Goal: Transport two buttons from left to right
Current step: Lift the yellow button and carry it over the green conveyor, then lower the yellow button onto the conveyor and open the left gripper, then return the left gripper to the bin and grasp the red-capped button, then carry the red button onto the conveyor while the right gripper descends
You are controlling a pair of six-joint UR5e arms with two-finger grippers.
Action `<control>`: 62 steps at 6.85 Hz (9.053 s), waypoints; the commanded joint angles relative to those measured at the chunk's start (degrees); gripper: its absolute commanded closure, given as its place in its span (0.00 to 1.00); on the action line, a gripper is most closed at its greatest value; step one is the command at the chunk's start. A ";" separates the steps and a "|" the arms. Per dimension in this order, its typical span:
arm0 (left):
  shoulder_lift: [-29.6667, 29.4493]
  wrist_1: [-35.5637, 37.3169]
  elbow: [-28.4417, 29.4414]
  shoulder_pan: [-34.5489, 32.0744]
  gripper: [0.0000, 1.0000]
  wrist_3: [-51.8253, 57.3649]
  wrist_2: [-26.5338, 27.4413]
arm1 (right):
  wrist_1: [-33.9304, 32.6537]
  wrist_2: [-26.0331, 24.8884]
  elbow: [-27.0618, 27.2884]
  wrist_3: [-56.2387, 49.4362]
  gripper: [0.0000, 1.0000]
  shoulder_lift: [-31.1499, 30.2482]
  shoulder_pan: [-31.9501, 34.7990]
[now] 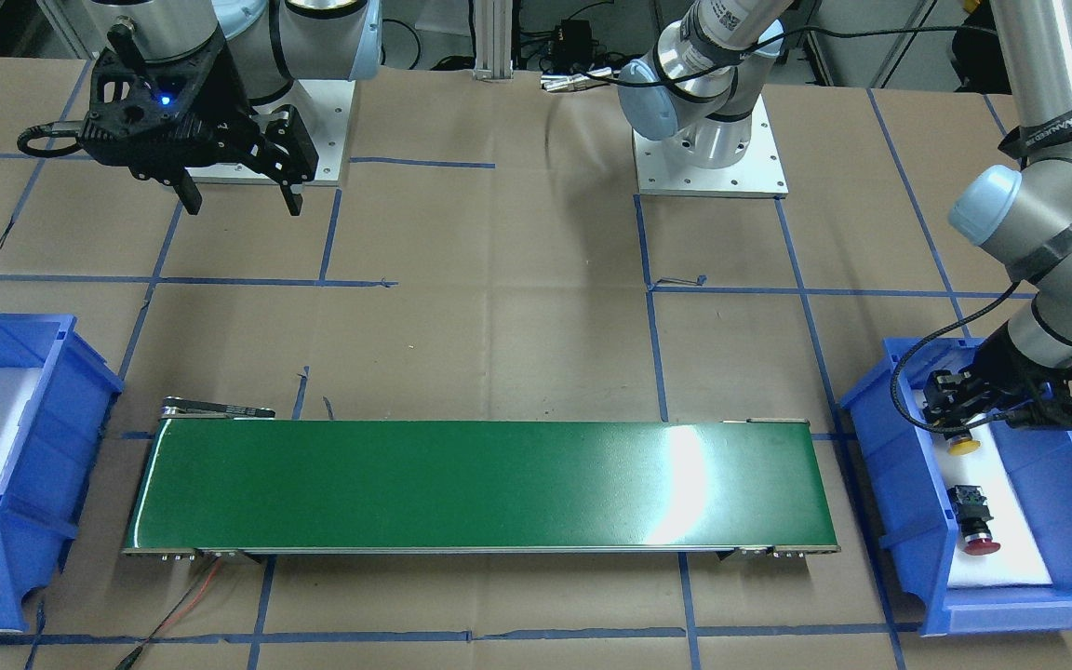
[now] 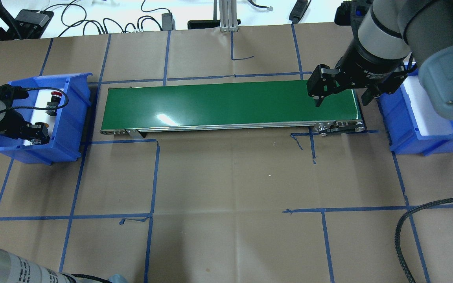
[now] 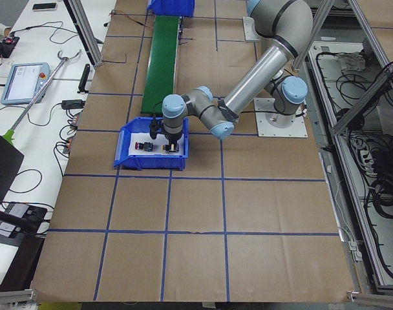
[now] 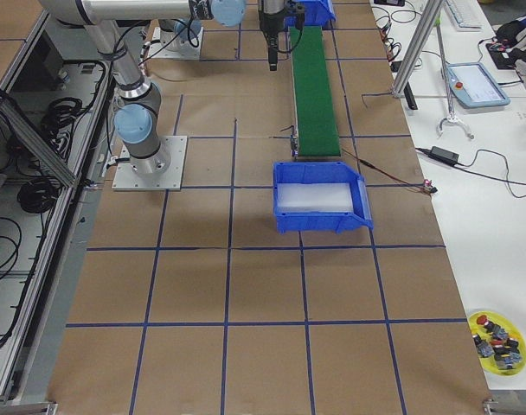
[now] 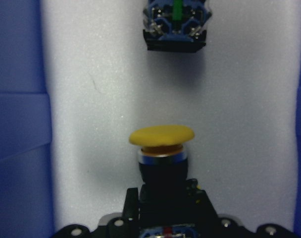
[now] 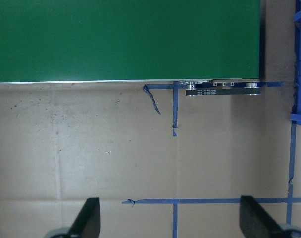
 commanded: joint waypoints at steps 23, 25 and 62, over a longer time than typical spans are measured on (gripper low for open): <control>-0.28 -10.57 12.69 -34.16 0.00 -37.13 2.52 | -1.23 0.44 0.20 -0.76 0.00 0.82 -0.02; 5.07 -14.42 12.86 -34.17 0.00 -37.13 2.25 | -1.49 0.36 0.20 -0.85 0.00 1.26 -0.02; 6.06 -30.69 21.92 -21.03 1.00 -22.05 0.84 | -27.15 1.85 -0.68 0.03 0.00 21.21 1.03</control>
